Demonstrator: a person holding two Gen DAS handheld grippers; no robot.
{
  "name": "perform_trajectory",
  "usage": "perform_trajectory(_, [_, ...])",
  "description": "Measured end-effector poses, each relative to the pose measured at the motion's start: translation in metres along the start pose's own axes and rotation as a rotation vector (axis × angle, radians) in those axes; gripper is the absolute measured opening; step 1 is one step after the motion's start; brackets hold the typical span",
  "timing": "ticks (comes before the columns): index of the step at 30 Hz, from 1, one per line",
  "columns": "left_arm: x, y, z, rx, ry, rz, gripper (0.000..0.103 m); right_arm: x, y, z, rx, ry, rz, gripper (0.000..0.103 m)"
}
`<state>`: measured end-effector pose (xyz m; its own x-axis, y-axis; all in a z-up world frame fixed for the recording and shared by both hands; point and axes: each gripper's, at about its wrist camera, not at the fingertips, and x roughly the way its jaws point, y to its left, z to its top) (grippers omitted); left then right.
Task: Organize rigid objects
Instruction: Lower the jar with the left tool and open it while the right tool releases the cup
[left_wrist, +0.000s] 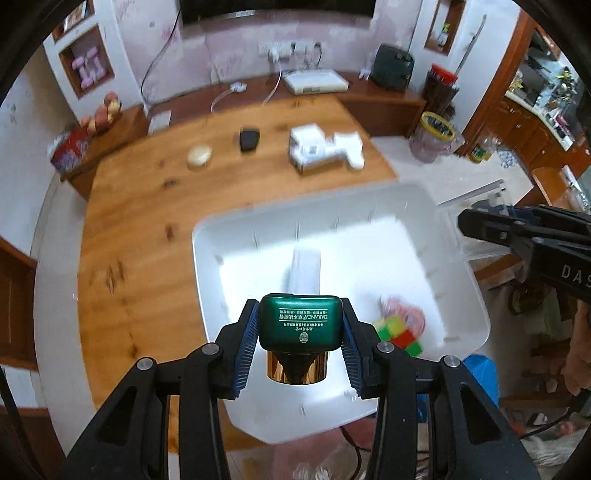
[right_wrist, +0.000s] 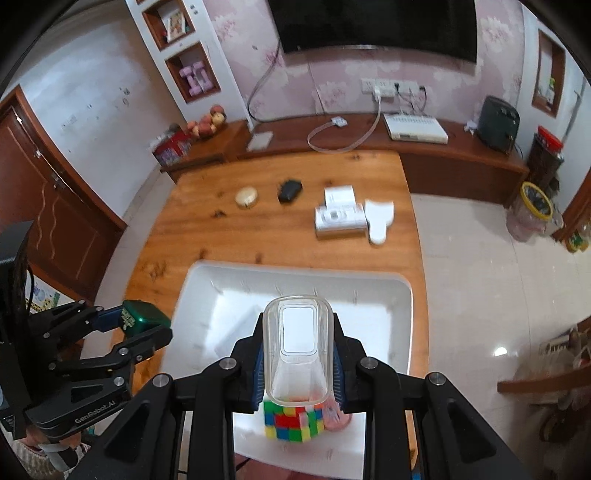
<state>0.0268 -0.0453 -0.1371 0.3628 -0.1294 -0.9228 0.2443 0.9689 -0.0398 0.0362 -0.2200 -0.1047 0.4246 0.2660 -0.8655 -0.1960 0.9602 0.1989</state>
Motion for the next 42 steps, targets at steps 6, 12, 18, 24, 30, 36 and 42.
perform_trajectory(6, [0.034, 0.001, -0.033, -0.051, 0.079, 0.016, 0.045, 0.036, -0.012, -0.034, 0.021, 0.1, -0.025, 0.028])
perform_trajectory(12, [0.058, 0.001, -0.047, -0.073, 0.096, 0.033, 0.045, 0.064, -0.017, -0.053, 0.014, 0.146, -0.059, 0.028])
perform_trajectory(18, [0.081, 0.003, -0.051, -0.09, 0.111, 0.044, 0.045, 0.093, -0.017, -0.058, -0.01, 0.175, -0.095, 0.028])
perform_trajectory(24, [0.098, 0.005, -0.053, -0.086, 0.128, 0.072, 0.045, 0.117, -0.012, -0.052, -0.042, 0.189, -0.139, 0.028])
perform_trajectory(30, [0.106, 0.002, -0.057, -0.059, 0.133, 0.089, 0.045, 0.133, -0.01, -0.049, -0.067, 0.204, -0.167, 0.029])
perform_trajectory(36, [0.108, 0.002, -0.058, -0.048, 0.142, 0.106, 0.045, 0.145, -0.006, -0.052, -0.098, 0.242, -0.18, 0.032])
perform_trajectory(42, [0.107, -0.001, -0.057, -0.04, 0.16, 0.083, 0.059, 0.141, -0.003, -0.05, -0.113, 0.237, -0.176, 0.058])
